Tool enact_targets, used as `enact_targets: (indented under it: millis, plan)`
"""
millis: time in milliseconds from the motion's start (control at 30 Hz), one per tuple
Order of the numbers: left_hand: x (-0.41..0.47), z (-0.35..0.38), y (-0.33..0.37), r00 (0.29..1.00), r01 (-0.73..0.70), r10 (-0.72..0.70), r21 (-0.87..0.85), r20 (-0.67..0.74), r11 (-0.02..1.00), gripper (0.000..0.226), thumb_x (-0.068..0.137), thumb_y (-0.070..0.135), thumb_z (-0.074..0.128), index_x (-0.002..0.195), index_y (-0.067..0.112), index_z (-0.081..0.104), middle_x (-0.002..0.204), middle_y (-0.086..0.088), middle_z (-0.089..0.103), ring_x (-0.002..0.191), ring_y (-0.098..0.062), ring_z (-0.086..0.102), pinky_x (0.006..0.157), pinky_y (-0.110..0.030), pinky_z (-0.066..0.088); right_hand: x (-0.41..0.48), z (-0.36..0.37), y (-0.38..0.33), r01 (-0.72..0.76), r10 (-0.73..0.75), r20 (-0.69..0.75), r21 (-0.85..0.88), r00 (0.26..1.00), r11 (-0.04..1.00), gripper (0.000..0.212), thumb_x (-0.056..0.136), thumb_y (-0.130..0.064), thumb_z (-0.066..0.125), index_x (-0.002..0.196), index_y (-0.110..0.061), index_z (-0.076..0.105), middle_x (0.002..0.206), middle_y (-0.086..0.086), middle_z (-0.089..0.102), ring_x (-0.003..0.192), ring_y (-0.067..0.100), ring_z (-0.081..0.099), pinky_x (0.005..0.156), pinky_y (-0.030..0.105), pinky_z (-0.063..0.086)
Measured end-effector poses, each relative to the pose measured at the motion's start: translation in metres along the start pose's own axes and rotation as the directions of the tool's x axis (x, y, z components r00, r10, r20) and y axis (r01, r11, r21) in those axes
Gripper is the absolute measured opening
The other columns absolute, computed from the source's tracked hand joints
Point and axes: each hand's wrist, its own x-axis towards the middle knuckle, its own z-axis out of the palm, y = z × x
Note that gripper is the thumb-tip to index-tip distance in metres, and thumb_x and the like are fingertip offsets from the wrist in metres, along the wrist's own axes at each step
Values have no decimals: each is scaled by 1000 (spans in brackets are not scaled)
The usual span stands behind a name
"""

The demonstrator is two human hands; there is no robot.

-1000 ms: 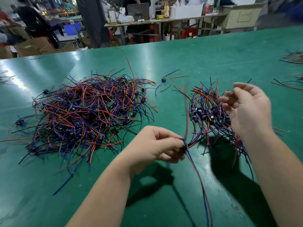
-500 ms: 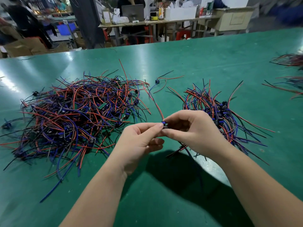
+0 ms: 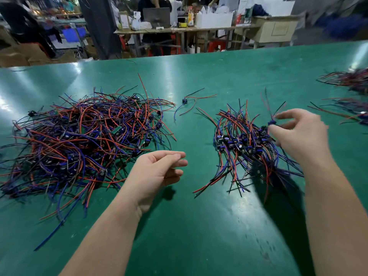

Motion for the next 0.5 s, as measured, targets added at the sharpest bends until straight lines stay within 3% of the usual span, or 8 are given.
enact_targets:
  millis: [67,133,200,267,333,400,500]
  plan:
    - [2,-1,-2,997,-42,46,71,-57,997,21,90,10,60,76,15,74,74,-2,74,55,-5,62,55,-17,52,2,2,7,3,12,62,-234,998,972,10,73,-21,73,77,-23,64,75,2,70,73,24,64,68,30,49]
    - [4,-4,-5,966,-144,196,281,-167,949,15,87,11,63,78,18,73,72,-1,73,58,-8,61,57,-20,49,3,8,12,10,38,136,-334,990,943,16,71,-22,76,64,-23,62,76,4,69,78,27,61,67,30,48]
    - [4,-10,-5,880,-197,418,628,-226,753,11,83,16,65,82,23,73,74,4,72,66,-11,61,65,-23,46,2,14,13,-4,73,172,-372,982,928,16,72,-22,78,64,-22,64,76,4,67,79,27,60,68,31,48]
    - [2,-17,-4,803,-123,569,884,-178,451,18,83,24,62,98,26,70,94,6,69,89,-18,58,79,-29,45,2,14,13,-8,96,199,-402,975,916,8,75,-22,76,70,-20,70,75,6,66,77,27,56,67,29,43]
    - [2,-25,-5,802,31,570,967,-176,254,32,84,32,59,116,28,63,116,-1,59,106,-26,46,89,-37,41,1,13,10,26,69,213,-414,975,910,8,80,-25,71,74,-20,73,72,7,66,76,28,54,66,29,41]
    - [4,-30,-7,837,187,495,972,-233,141,42,85,39,58,126,32,55,128,-4,47,115,-29,39,96,-39,36,-4,15,3,93,-31,162,-390,986,916,10,81,-25,68,81,-19,75,76,8,68,80,30,57,67,31,43]
    - [6,-34,-10,860,244,431,962,-272,121,42,87,36,56,129,32,53,136,-7,38,119,-32,36,100,-40,33,-14,23,-10,209,-185,101,-326,977,922,15,81,-20,63,88,-17,75,90,11,70,89,31,60,71,32,43]
